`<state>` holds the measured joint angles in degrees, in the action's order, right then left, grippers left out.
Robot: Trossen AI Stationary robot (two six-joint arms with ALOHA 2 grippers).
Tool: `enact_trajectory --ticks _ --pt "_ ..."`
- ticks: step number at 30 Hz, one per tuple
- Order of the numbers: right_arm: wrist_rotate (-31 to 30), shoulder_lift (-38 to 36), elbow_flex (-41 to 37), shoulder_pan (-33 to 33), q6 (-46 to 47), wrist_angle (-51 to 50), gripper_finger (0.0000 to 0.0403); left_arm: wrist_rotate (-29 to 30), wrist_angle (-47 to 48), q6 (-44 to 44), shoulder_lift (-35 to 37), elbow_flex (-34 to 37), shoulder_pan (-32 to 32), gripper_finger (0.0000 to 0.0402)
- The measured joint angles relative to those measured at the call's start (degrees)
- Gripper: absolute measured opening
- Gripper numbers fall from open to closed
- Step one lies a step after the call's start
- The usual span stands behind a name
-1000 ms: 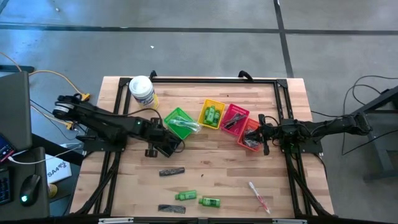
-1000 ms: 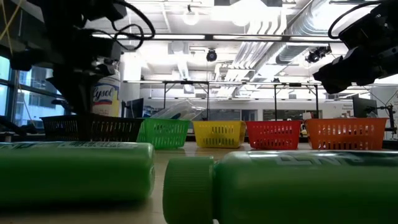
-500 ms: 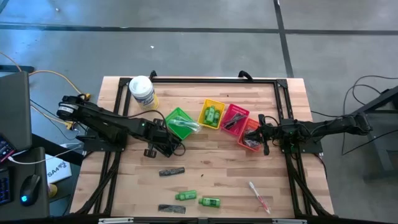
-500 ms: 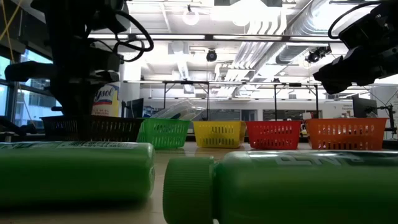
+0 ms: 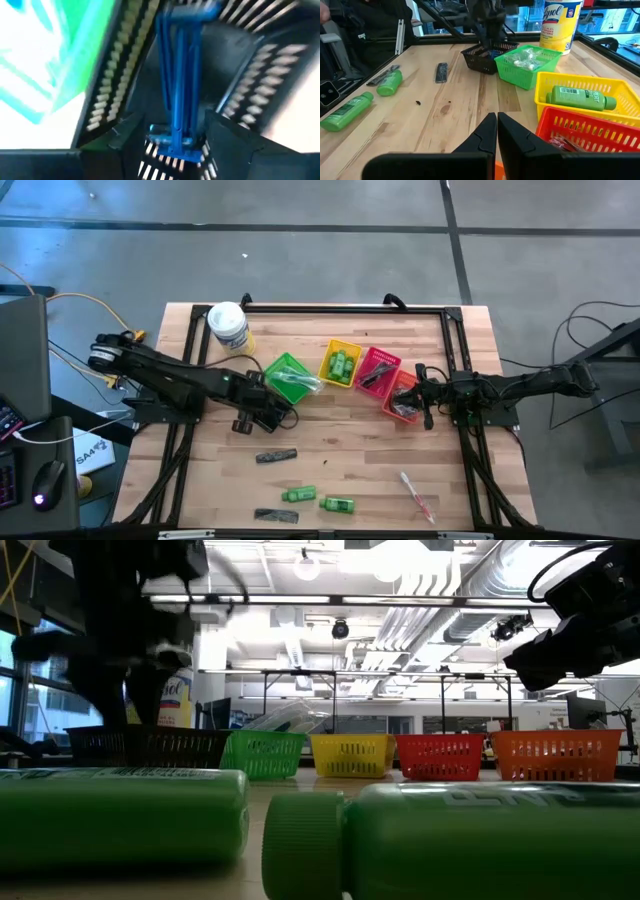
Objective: Pick & Place Travel size toiletries
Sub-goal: Put the black comb into the red bin
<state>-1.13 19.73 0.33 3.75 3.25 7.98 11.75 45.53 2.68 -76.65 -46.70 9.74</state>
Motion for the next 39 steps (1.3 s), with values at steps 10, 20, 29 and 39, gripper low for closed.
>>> enact_trajectory --ticks 10,20,29,39 --pt "0.14 0.01 0.00 0.01 0.02 -0.42 0.0007 -4.77 -19.65 0.06 27.67 3.95 -0.02 0.0124" --pt "0.09 0.01 0.00 0.01 0.43 -0.43 0.0007 -1.04 -48.49 -7.11 49.14 30.05 -0.03 0.0009" --pt "0.02 0.00 -0.01 0.01 0.13 0.46 0.0007 1.08 -51.44 -8.62 54.15 37.45 0.00 0.0001" --pt "0.11 0.00 0.00 0.02 0.13 0.45 0.0007 1.11 -52.55 -4.40 53.89 38.97 0.00 0.0000"
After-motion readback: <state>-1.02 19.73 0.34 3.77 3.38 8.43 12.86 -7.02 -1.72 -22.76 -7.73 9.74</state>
